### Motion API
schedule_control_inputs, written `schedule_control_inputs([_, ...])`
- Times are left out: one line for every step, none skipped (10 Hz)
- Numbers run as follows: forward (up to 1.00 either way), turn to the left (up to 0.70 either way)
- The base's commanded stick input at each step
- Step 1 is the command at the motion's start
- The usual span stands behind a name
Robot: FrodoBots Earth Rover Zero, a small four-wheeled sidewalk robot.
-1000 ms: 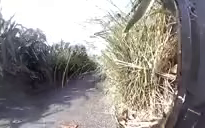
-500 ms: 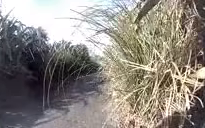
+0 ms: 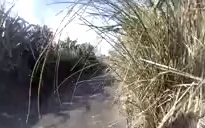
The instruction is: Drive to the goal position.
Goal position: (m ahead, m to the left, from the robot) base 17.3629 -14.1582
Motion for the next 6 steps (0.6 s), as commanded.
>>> schedule_control_inputs([0.45,0.27])
schedule_control_inputs([0.45,0.27])
schedule_control_inputs([0.45,0.27])
schedule_control_inputs([0.45,0.27])
schedule_control_inputs([0.45,0.00])
schedule_control_inputs([0.45,0.00])
